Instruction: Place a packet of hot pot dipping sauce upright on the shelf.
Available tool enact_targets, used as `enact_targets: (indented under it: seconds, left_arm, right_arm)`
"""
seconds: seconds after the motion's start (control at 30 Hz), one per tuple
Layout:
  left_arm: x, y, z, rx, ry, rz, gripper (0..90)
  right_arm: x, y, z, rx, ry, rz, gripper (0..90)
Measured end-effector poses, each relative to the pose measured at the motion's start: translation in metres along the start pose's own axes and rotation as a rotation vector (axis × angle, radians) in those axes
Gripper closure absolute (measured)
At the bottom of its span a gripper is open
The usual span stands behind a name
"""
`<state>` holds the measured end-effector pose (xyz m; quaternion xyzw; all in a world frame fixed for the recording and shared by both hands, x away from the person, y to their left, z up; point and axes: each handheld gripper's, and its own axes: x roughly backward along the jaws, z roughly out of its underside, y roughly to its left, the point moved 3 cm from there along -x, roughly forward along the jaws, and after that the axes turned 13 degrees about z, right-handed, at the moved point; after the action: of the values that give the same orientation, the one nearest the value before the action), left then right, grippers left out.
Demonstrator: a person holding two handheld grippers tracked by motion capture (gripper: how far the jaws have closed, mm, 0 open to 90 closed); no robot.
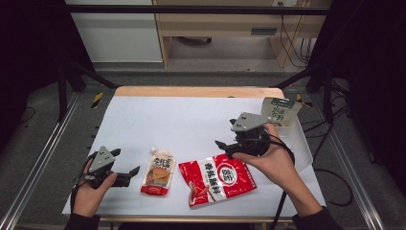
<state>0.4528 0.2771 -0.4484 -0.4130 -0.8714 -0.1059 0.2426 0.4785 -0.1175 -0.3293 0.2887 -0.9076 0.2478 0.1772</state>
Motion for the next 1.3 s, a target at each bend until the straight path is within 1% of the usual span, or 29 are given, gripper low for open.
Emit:
enact_targets:
  seconds: [0.17, 0.2, 0.23, 0.27, 0.3, 0.33, 0.37, 0.4, 0.53, 0.6, 0.73, 0.83, 0.93, 0.97, 1.0, 1.13, 1.2, 1.23, 1.3]
  left_arm:
    - [0.0, -0.001, 0.0, -0.004, 0.005, 0.003, 5.1]
    - [0.0, -0.001, 0.0, -0.004, 0.005, 0.003, 5.1]
    - [-0.001, -0.001, 0.0, -0.004, 0.005, 0.002, 5.1]
    - [-0.001, -0.001, 0.0, -0.005, 0.006, 0.003, 5.1]
    - [-0.001, -0.001, 0.0, -0.005, 0.006, 0.003, 5.1]
    - [-0.001, -0.001, 0.0, -0.006, 0.008, 0.006, 5.1]
    - [-0.001, -0.002, 0.0, -0.008, 0.013, 0.008, 5.1]
    - [-0.002, -0.002, 0.0, -0.007, 0.015, 0.008, 5.1]
    - [-0.002, -0.003, 0.0, -0.009, 0.02, 0.011, 5.1]
    - [-0.002, -0.004, 0.0, -0.011, 0.024, 0.013, 5.0]
    - [-0.002, -0.006, 0.0, -0.017, 0.029, 0.02, 5.0]
    - [-0.003, -0.009, 0.001, -0.029, 0.036, 0.027, 4.9]
    - [-0.001, -0.011, 0.003, -0.029, 0.034, 0.03, 5.0]
    - [-0.001, -0.011, 0.003, -0.029, 0.034, 0.03, 4.9]
    - [0.001, -0.012, 0.004, -0.031, 0.038, 0.031, 4.9]
    - [0.003, -0.014, 0.007, -0.03, 0.039, 0.035, 4.8]
    - [0.003, -0.016, 0.008, -0.036, 0.054, 0.038, 4.7]
    - [0.002, -0.018, 0.01, -0.05, 0.079, 0.034, 4.9]
    - [0.001, -0.019, 0.01, -0.053, 0.081, 0.031, 5.1]
  right_arm:
    - [-0.006, 0.014, 0.0, 0.002, 0.008, -0.031, 24.0]
    - [-0.006, 0.014, 0.0, 0.002, 0.008, -0.031, 24.0]
    - [-0.009, 0.021, -0.001, -0.004, 0.01, -0.044, 25.5]
    - [-0.011, 0.024, -0.001, -0.001, 0.011, -0.049, 26.0]
    - [-0.011, 0.024, -0.001, -0.001, 0.011, -0.049, 26.0]
    - [-0.013, 0.028, -0.001, -0.004, 0.019, -0.053, 26.2]
    - [-0.017, 0.035, -0.002, -0.013, 0.021, -0.068, 26.9]
    - [-0.019, 0.039, -0.002, -0.017, 0.025, -0.076, 26.5]
    - [-0.028, 0.055, -0.002, -0.013, 0.025, -0.078, 24.0]
    - [-0.033, 0.061, -0.002, -0.014, 0.024, -0.086, 25.1]
    - [-0.041, 0.068, -0.001, -0.023, 0.03, -0.102, 27.4]
    - [-0.052, 0.076, 0.0, -0.025, 0.039, -0.117, 31.4]
    - [-0.06, 0.08, 0.002, -0.031, 0.05, -0.122, 33.7]
    - [-0.06, 0.08, 0.002, -0.031, 0.05, -0.122, 33.7]
    - [-0.064, 0.082, 0.003, -0.045, 0.053, -0.127, 35.3]
    - [-0.07, 0.086, 0.005, -0.058, 0.064, -0.138, 36.7]
    - [-0.075, 0.089, 0.006, -0.062, 0.069, -0.139, 38.5]
    - [-0.079, 0.092, 0.007, -0.058, 0.074, -0.141, 40.2]
    - [-0.084, 0.095, 0.008, -0.063, 0.085, -0.147, 41.7]
